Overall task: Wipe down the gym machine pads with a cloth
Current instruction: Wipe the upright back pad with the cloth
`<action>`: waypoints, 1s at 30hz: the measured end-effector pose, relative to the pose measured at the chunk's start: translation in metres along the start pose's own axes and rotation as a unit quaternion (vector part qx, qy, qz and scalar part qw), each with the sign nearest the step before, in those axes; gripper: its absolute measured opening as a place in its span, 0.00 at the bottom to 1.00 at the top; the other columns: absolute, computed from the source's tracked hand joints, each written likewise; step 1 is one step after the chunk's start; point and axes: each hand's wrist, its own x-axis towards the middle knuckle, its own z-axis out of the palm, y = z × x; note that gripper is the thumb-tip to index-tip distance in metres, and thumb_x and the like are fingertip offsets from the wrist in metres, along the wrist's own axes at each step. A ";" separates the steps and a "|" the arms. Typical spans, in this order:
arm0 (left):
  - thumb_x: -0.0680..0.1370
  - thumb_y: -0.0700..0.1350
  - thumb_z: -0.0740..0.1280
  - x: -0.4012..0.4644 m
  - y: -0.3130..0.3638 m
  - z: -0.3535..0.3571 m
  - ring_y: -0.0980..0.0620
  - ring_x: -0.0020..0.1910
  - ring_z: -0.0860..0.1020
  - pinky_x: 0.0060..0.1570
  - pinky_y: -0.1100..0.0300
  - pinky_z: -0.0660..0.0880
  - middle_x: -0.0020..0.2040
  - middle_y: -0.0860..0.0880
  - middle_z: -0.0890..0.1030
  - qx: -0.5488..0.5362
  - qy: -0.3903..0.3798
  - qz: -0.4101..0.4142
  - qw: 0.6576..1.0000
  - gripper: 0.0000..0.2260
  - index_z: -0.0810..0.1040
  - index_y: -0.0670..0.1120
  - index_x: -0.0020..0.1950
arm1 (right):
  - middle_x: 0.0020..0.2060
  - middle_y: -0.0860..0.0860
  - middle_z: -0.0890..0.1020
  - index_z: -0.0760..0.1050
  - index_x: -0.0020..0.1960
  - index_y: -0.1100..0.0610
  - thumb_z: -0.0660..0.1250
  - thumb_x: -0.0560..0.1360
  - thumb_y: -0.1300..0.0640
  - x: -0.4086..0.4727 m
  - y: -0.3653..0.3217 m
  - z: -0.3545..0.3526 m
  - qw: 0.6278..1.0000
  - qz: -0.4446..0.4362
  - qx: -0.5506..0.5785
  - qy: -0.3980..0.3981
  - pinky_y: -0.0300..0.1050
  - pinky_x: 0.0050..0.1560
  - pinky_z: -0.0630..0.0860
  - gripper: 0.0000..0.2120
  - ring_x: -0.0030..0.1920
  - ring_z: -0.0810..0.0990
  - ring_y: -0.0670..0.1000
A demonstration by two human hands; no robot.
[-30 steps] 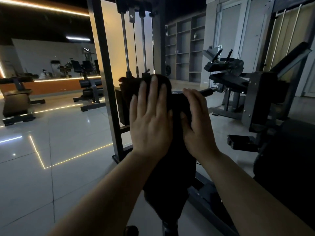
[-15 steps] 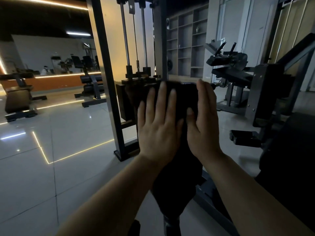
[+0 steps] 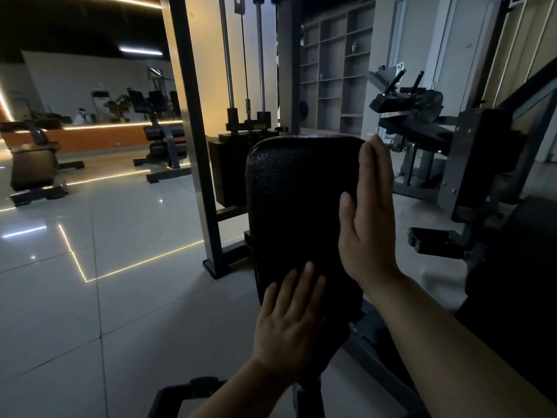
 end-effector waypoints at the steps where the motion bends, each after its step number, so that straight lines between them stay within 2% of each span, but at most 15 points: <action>1: 0.83 0.55 0.47 0.015 -0.002 -0.007 0.44 0.74 0.54 0.70 0.47 0.53 0.79 0.47 0.44 0.000 0.009 -0.006 1.000 0.24 0.55 0.46 0.77 | 0.75 0.53 0.51 0.51 0.75 0.64 0.54 0.80 0.68 0.000 0.001 0.000 1.000 0.001 -0.002 0.001 0.34 0.73 0.51 0.25 0.76 0.49 0.46; 4: 0.83 0.55 0.48 0.089 -0.013 -0.041 0.43 0.76 0.52 0.73 0.48 0.48 0.78 0.45 0.47 -0.019 0.077 -0.060 0.995 0.26 0.51 0.45 0.78 | 0.75 0.53 0.52 0.51 0.75 0.63 0.54 0.80 0.66 0.000 0.003 0.002 1.000 0.001 -0.005 0.005 0.33 0.72 0.52 0.25 0.76 0.49 0.46; 8: 0.80 0.54 0.52 0.164 -0.030 -0.071 0.43 0.75 0.53 0.73 0.48 0.47 0.77 0.43 0.58 -0.007 0.129 -0.086 0.988 0.26 0.57 0.45 0.76 | 0.75 0.55 0.51 0.50 0.75 0.63 0.53 0.81 0.62 -0.001 0.003 0.003 1.000 0.004 0.004 0.010 0.34 0.72 0.53 0.25 0.76 0.49 0.46; 12: 0.82 0.55 0.48 0.112 -0.023 -0.048 0.43 0.77 0.45 0.74 0.48 0.43 0.78 0.43 0.50 -0.015 0.101 -0.082 0.991 0.27 0.48 0.46 0.77 | 0.76 0.53 0.50 0.49 0.76 0.61 0.52 0.81 0.62 -0.002 0.003 0.003 1.000 0.014 -0.005 0.004 0.33 0.72 0.51 0.25 0.77 0.48 0.47; 15: 0.83 0.56 0.46 0.040 -0.008 -0.019 0.42 0.77 0.44 0.75 0.47 0.42 0.79 0.44 0.43 0.004 0.049 -0.071 0.996 0.27 0.44 0.46 0.79 | 0.76 0.51 0.50 0.49 0.76 0.60 0.53 0.81 0.63 -0.002 0.002 0.004 1.000 0.013 -0.015 0.006 0.33 0.72 0.50 0.25 0.77 0.48 0.47; 19: 0.83 0.56 0.48 0.015 -0.008 -0.012 0.44 0.77 0.44 0.74 0.47 0.43 0.79 0.45 0.43 0.041 0.015 -0.035 0.998 0.28 0.44 0.47 0.79 | 0.76 0.53 0.50 0.50 0.76 0.62 0.52 0.81 0.62 -0.003 0.003 0.006 1.000 0.010 -0.023 0.007 0.34 0.73 0.50 0.25 0.77 0.49 0.50; 22: 0.81 0.55 0.52 0.065 -0.019 -0.036 0.44 0.77 0.47 0.74 0.50 0.42 0.79 0.45 0.47 0.025 0.040 -0.041 0.998 0.29 0.48 0.48 0.78 | 0.76 0.58 0.51 0.50 0.75 0.64 0.52 0.81 0.62 -0.003 0.004 0.007 0.999 0.005 -0.037 0.014 0.34 0.73 0.50 0.25 0.77 0.49 0.53; 25: 0.80 0.54 0.54 0.133 -0.026 -0.067 0.43 0.75 0.54 0.73 0.49 0.46 0.77 0.44 0.57 0.009 0.091 -0.047 0.995 0.26 0.56 0.46 0.76 | 0.75 0.62 0.51 0.50 0.75 0.66 0.52 0.81 0.61 -0.004 0.005 0.007 0.999 0.001 -0.030 0.013 0.33 0.72 0.50 0.25 0.76 0.50 0.56; 28: 0.80 0.54 0.55 0.173 -0.029 -0.079 0.44 0.74 0.58 0.72 0.48 0.49 0.74 0.44 0.66 0.012 0.112 -0.056 0.992 0.25 0.64 0.45 0.74 | 0.75 0.61 0.50 0.50 0.75 0.66 0.52 0.81 0.60 -0.004 0.005 0.007 1.000 -0.001 -0.021 0.011 0.34 0.72 0.52 0.25 0.77 0.50 0.56; 30: 0.80 0.54 0.54 0.170 -0.027 -0.075 0.44 0.74 0.56 0.73 0.48 0.47 0.75 0.44 0.64 0.010 0.112 -0.063 0.992 0.25 0.62 0.45 0.75 | 0.75 0.59 0.50 0.50 0.75 0.65 0.52 0.81 0.59 -0.004 0.006 0.007 1.000 0.002 -0.018 0.009 0.33 0.72 0.52 0.25 0.77 0.50 0.56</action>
